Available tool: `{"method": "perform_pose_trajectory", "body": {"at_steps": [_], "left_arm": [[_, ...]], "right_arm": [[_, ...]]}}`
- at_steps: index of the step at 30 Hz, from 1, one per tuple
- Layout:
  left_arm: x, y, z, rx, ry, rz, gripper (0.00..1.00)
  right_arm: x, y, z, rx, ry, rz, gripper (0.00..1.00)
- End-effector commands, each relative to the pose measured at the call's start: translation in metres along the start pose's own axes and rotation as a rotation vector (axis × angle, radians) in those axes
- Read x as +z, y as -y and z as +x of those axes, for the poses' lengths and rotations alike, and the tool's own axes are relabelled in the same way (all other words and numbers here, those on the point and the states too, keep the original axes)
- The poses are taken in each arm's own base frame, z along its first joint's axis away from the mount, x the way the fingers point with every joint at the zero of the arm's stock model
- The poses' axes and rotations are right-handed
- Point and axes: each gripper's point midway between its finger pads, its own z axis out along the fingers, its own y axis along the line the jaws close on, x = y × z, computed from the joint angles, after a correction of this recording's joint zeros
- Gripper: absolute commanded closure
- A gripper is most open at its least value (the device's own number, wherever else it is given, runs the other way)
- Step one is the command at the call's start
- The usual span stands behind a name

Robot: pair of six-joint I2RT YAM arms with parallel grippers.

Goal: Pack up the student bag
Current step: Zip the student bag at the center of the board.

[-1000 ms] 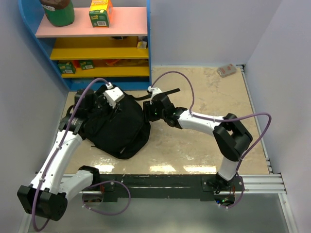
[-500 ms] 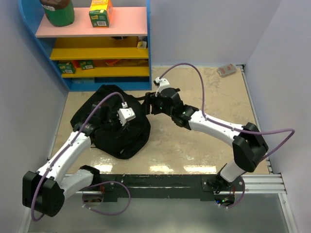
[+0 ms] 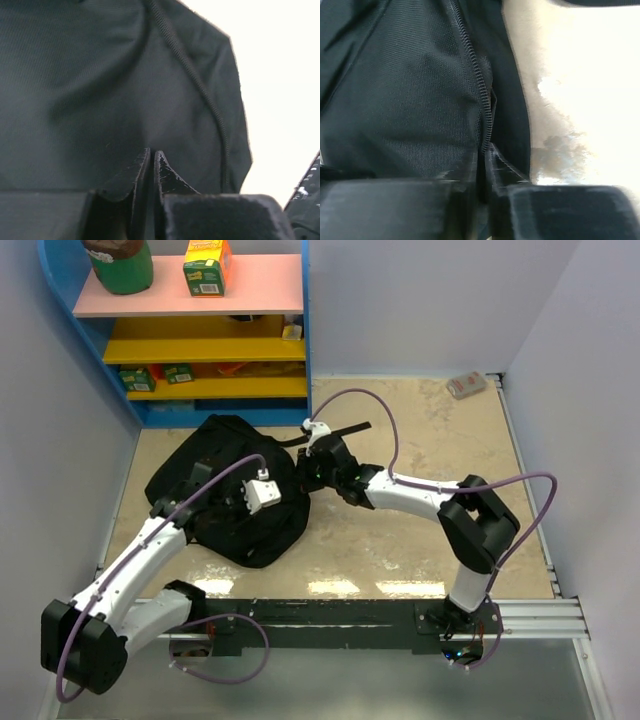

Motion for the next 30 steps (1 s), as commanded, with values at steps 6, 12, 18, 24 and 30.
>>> {"method": "perform_pose_trajectory", "body": {"at_steps": [6, 12, 18, 24, 30], "left_arm": [[-0.088, -0.093, -0.119, 0.024, 0.257, -0.393, 0.78], [-0.087, -0.164, -0.134, -0.091, 0.282, -0.412, 0.66], [-0.051, -0.153, -0.117, -0.091, 0.254, -0.241, 0.64], [-0.054, -0.143, -0.115, -0.109, 0.28, -0.216, 0.64], [-0.067, -0.149, -0.114, -0.149, 0.32, -0.224, 0.64]], "right_arm": [[-0.03, -0.033, 0.056, -0.102, -0.106, -0.091, 0.96], [-0.061, -0.021, 0.007, -0.19, -0.002, 0.011, 0.43], [-0.073, -0.029, -0.085, -0.282, 0.205, 0.021, 0.18], [-0.043, -0.057, -0.11, -0.391, 0.26, -0.127, 0.2], [-0.02, -0.071, -0.106, -0.458, 0.23, -0.258, 0.27]]}}
